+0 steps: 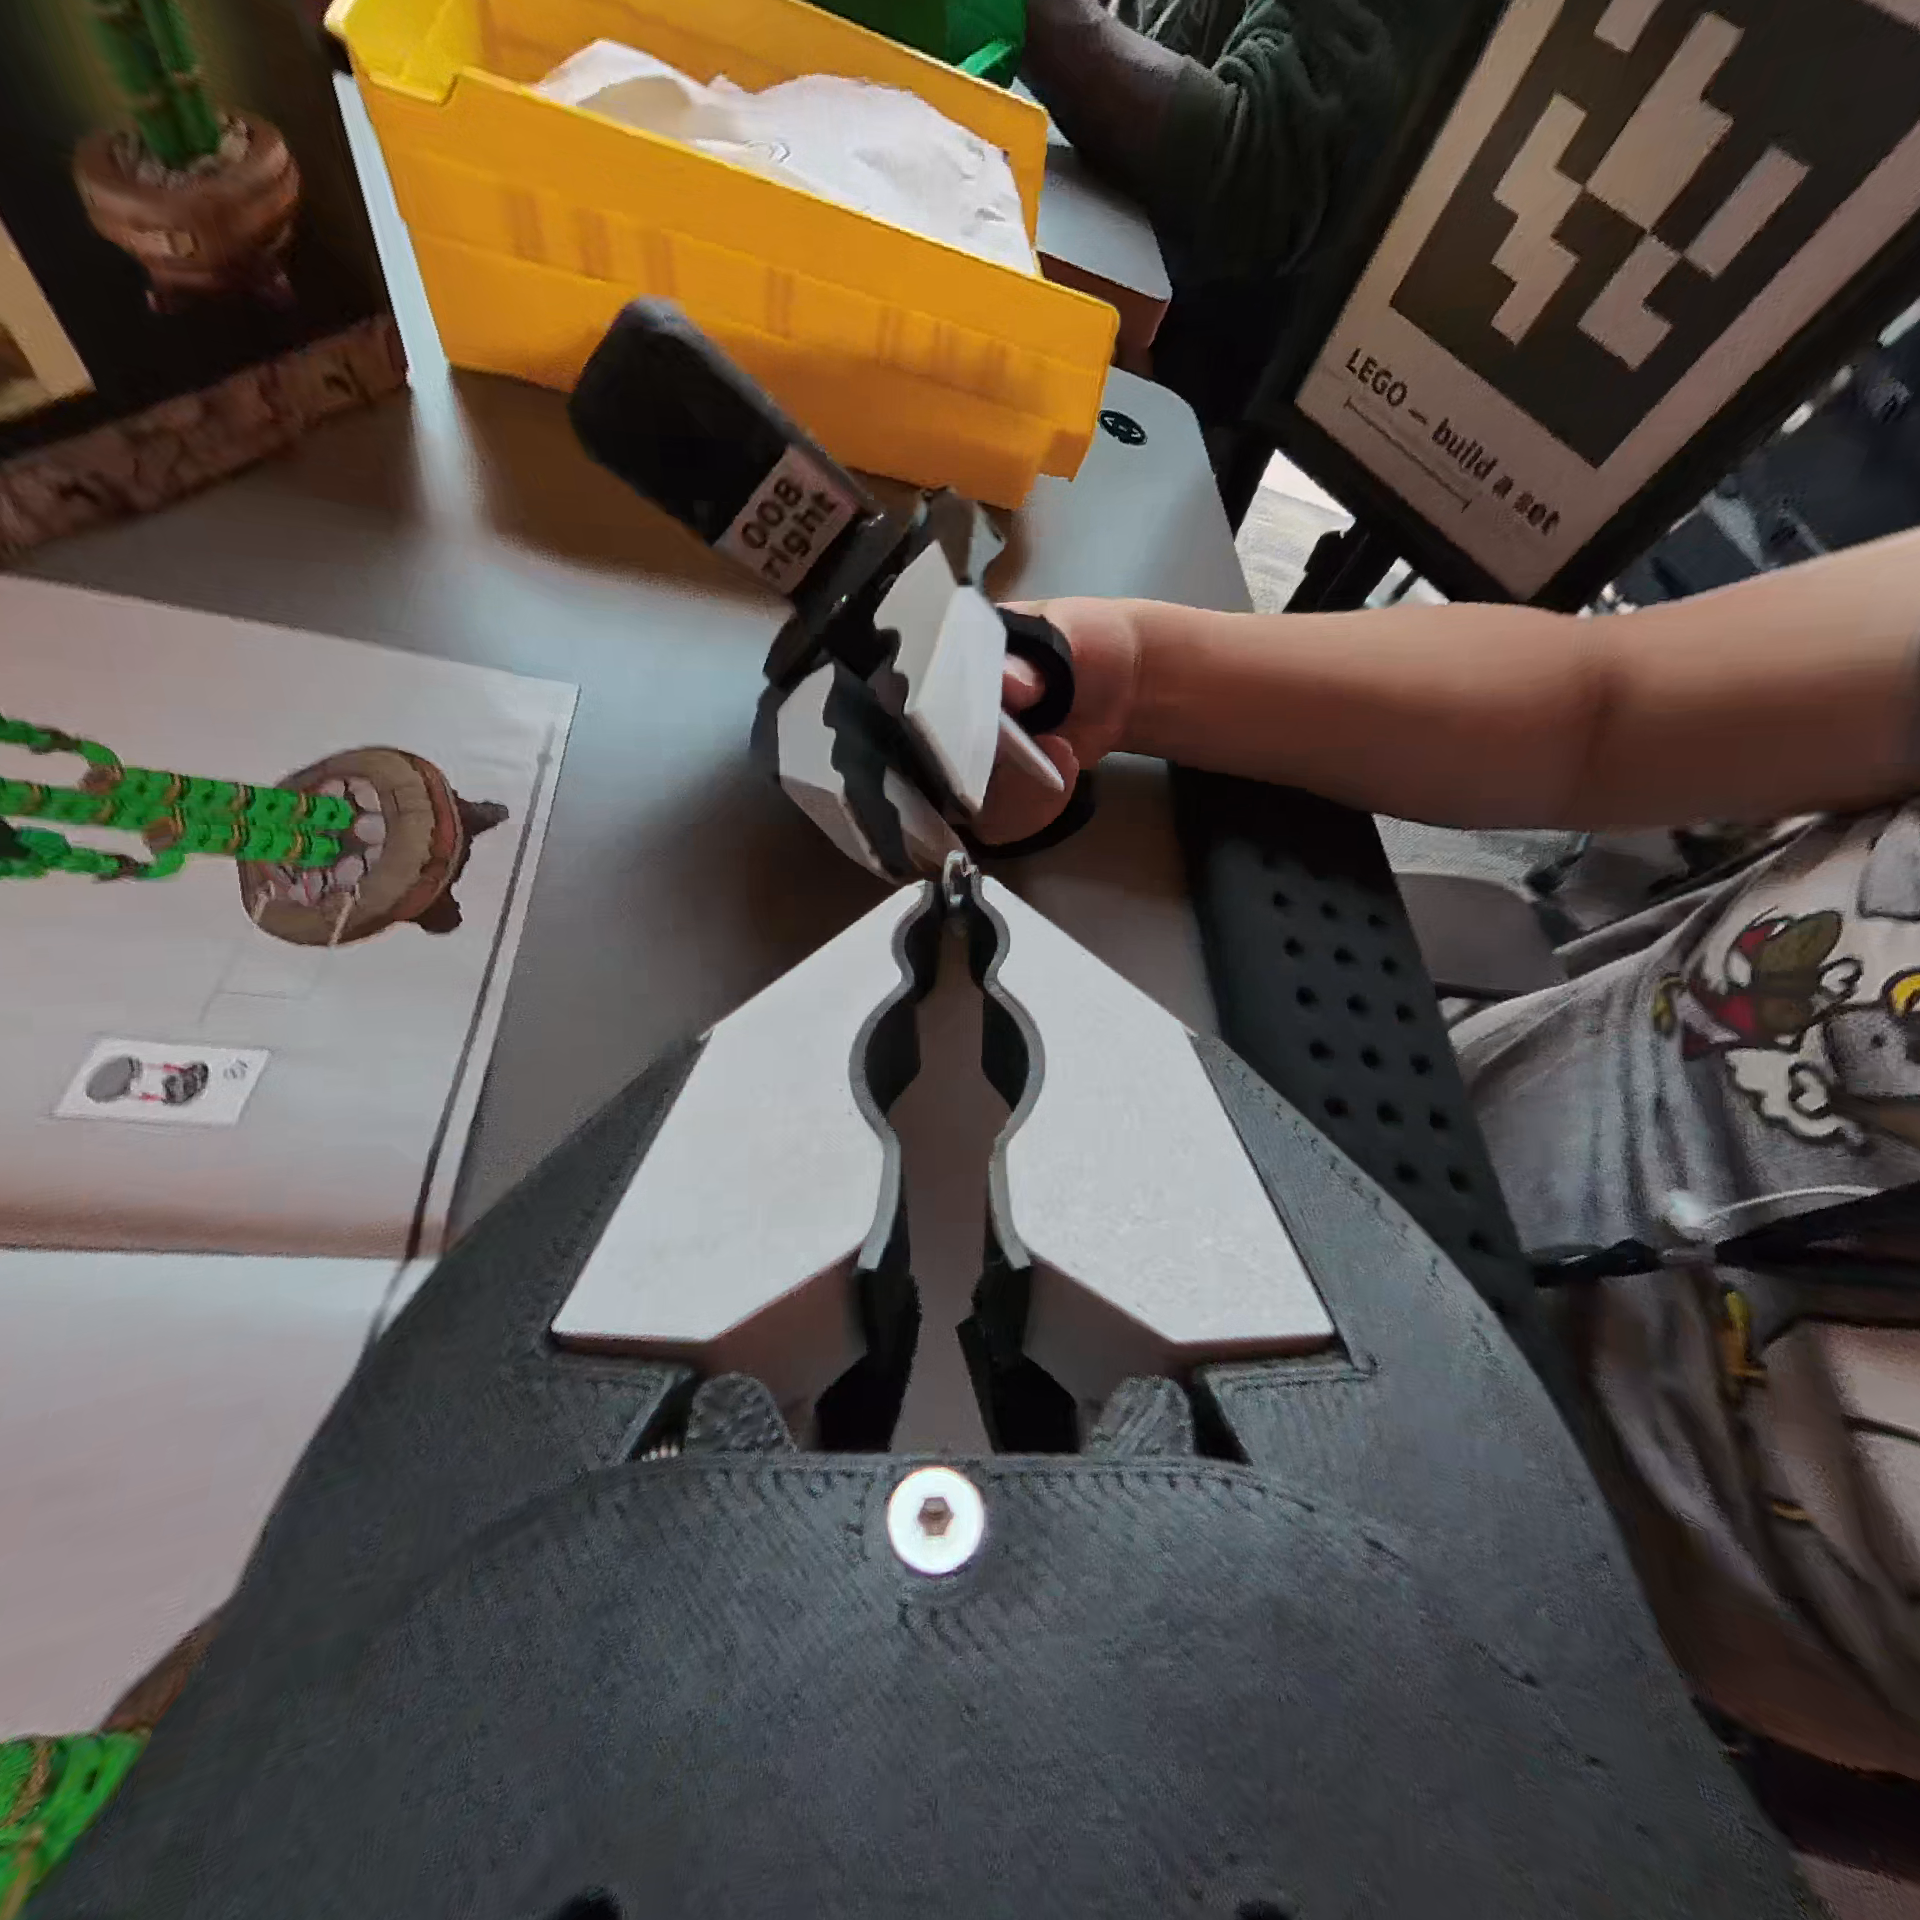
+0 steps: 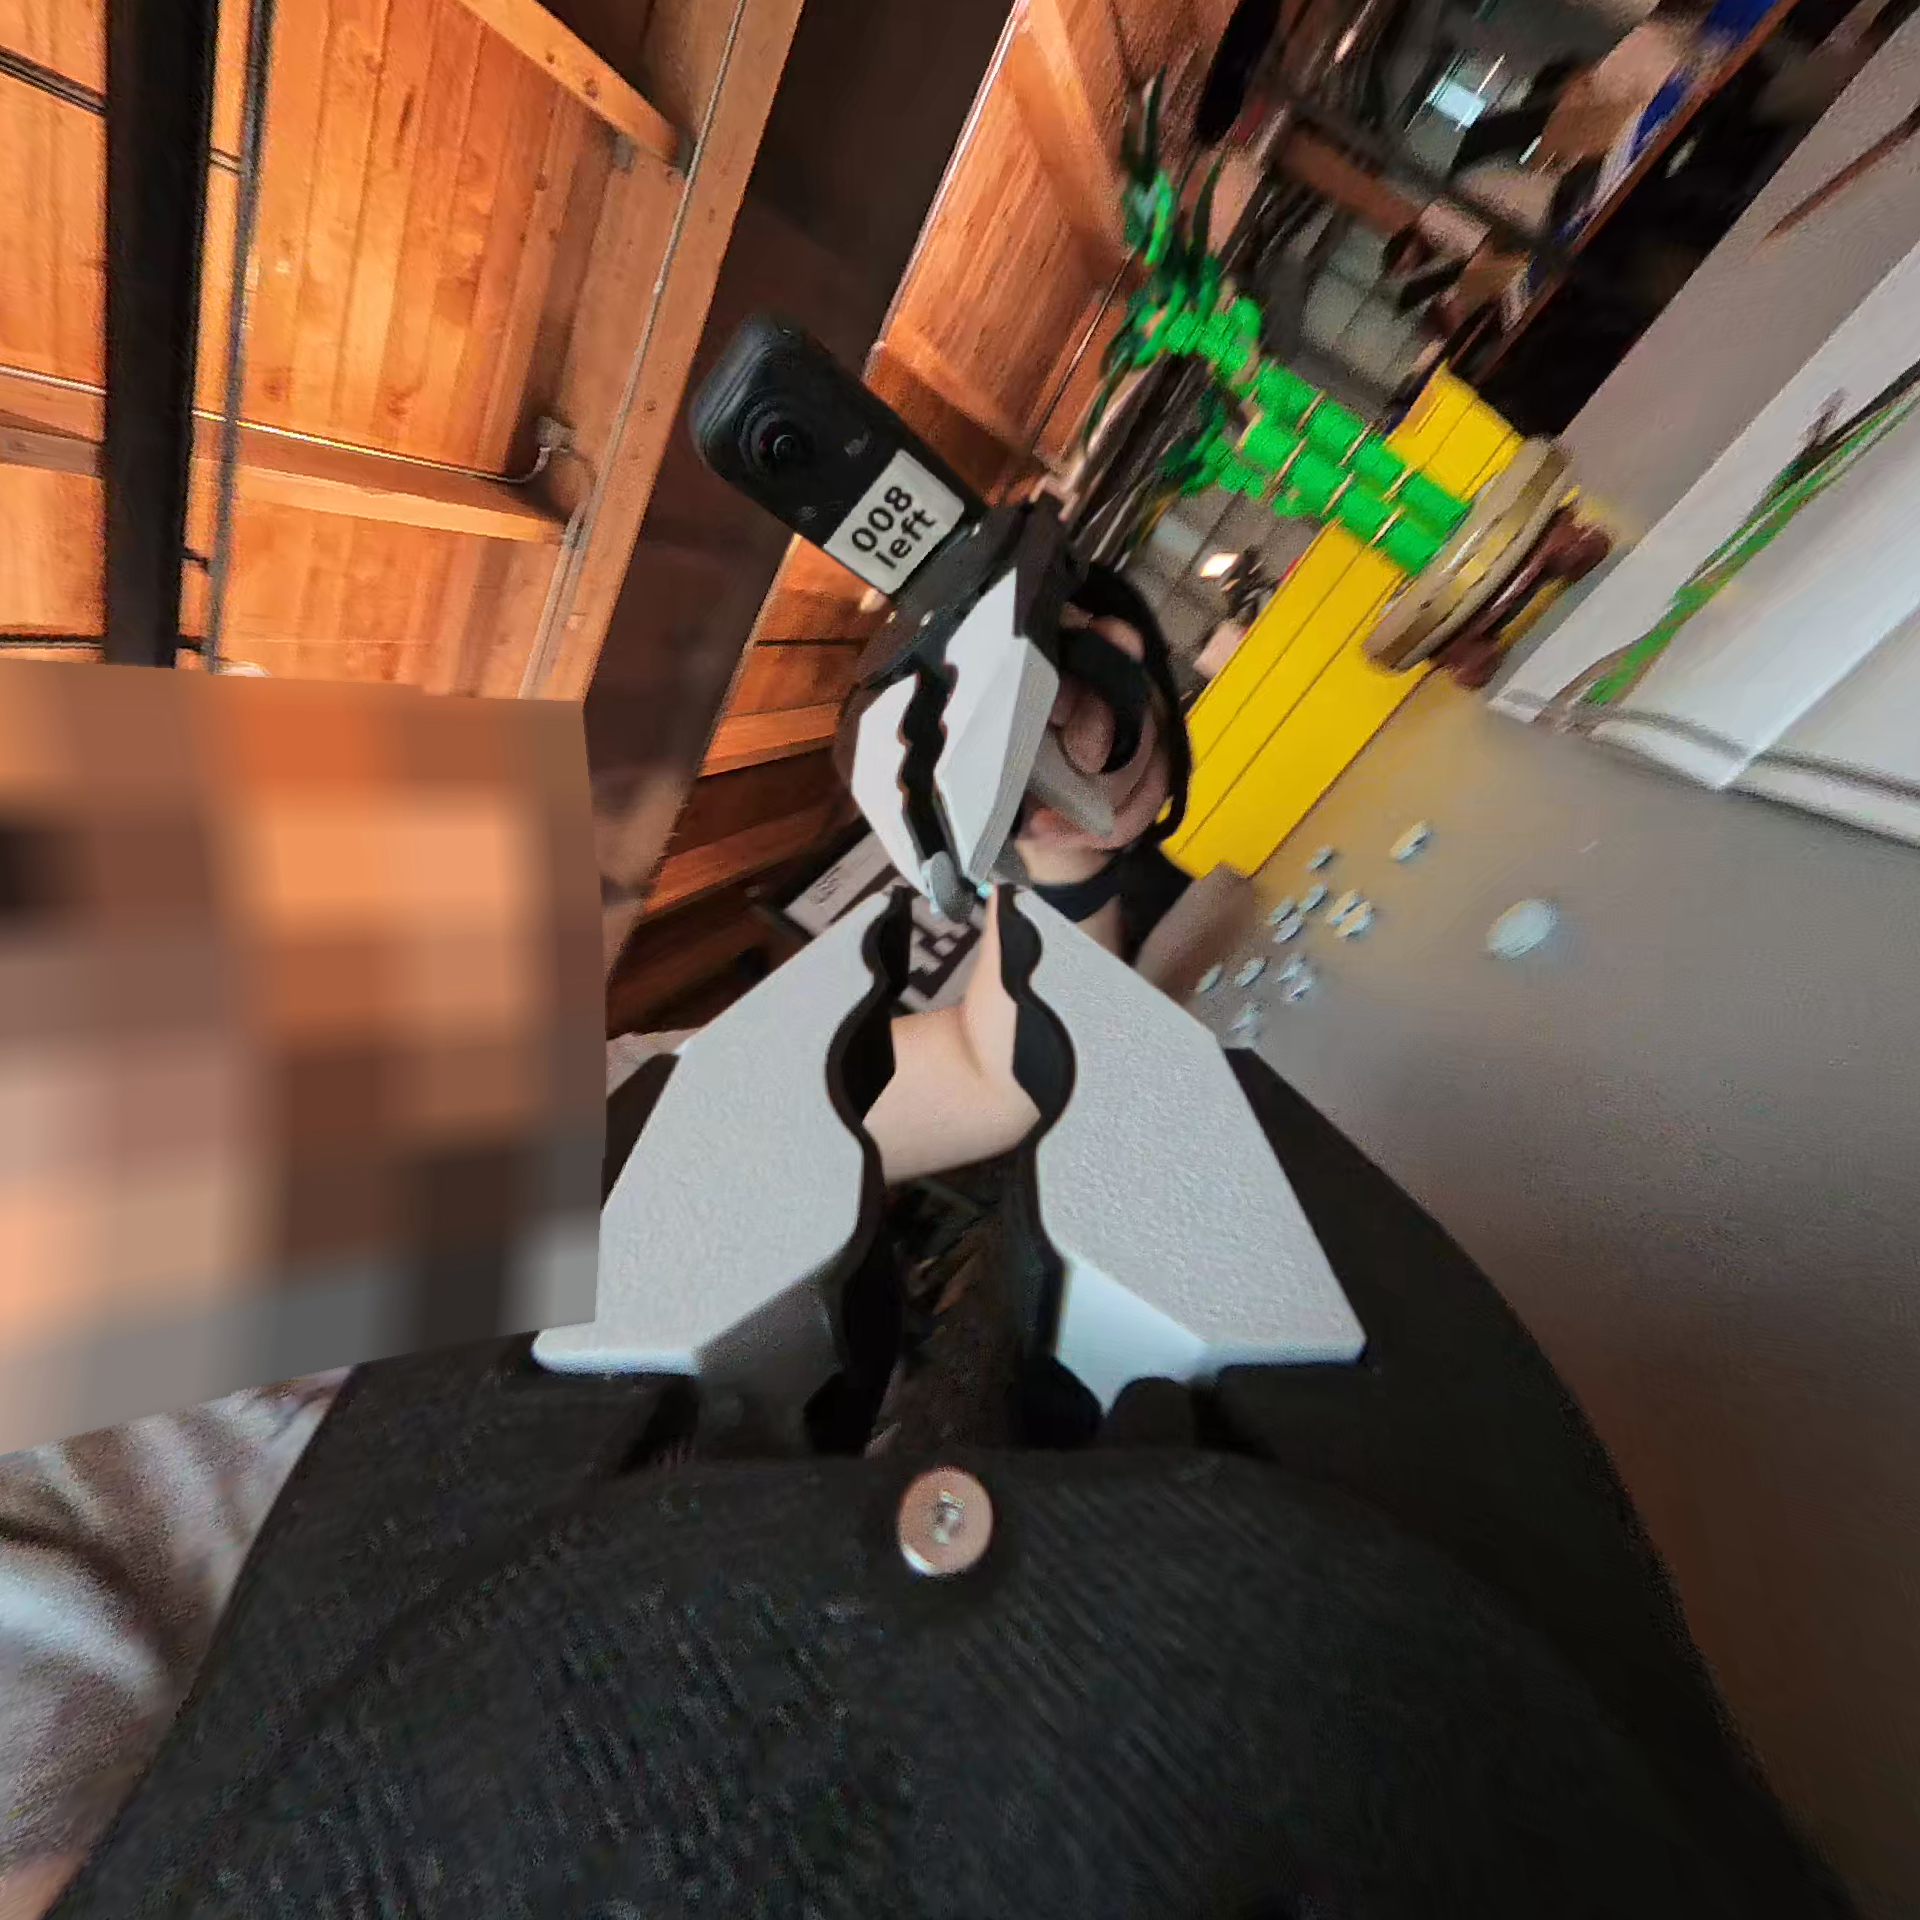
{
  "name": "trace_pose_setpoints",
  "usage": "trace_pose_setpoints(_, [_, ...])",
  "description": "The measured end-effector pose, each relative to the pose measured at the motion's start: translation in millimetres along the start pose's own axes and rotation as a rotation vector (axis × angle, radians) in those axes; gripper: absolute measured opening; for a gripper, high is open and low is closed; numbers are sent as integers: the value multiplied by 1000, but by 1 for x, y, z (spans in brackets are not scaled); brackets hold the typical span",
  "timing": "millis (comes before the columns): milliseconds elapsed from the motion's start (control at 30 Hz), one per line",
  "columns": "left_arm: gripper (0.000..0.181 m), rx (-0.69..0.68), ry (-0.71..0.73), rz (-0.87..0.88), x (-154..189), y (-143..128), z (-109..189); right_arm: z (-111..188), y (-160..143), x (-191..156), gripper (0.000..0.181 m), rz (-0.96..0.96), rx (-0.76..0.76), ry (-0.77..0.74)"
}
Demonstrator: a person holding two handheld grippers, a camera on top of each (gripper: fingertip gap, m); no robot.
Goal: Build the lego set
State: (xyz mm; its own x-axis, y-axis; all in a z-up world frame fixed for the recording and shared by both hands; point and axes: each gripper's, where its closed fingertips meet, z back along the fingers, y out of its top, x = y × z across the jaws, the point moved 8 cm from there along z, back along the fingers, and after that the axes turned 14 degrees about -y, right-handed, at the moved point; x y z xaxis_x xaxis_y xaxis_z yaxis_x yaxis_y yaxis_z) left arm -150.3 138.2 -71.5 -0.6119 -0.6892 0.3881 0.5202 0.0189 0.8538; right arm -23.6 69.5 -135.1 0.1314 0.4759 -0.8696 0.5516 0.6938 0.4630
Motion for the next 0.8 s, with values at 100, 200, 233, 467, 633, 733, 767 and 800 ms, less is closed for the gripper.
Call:
trace_pose_setpoints(100, [2, 30, -71, 265, -9, -3, 6, 8, 9, -12, 26, 352, 130, -182])
trace_pose_setpoints(200, [2, 98, -151, 503, -18, -11, 6, 2, 1, -34, 30, 881, 149, -414])
trace_pose_setpoints(233, [2, 101, -154, 554, -22, -15, 5, -3, -6, -36, 33, 1019, 112, -484])
trace_pose_setpoints(467, [3, 138, -111, 646, -35, -26, 4, -19, -21, -30, 31, 1292, -44, -676])
trace_pose_setpoints(633, [3, 173, -124, 668, -39, -28, 4, -23, -18, -30, 28, 1277, -43, -695])
trace_pose_setpoints(733, [3, 167, -110, 658, -38, -27, 3, -23, -17, -29, 18, 1304, -47, -727])
trace_pose_setpoints(767, [2, 163, -105, 658, -38, -27, 2, -23, -16, -29, 12, 1307, -46, -742])
trace_pose_setpoints(800, [2, 161, -108, 659, -38, -27, 1, -21, -15, -30, 8, 1316, -52, -748])
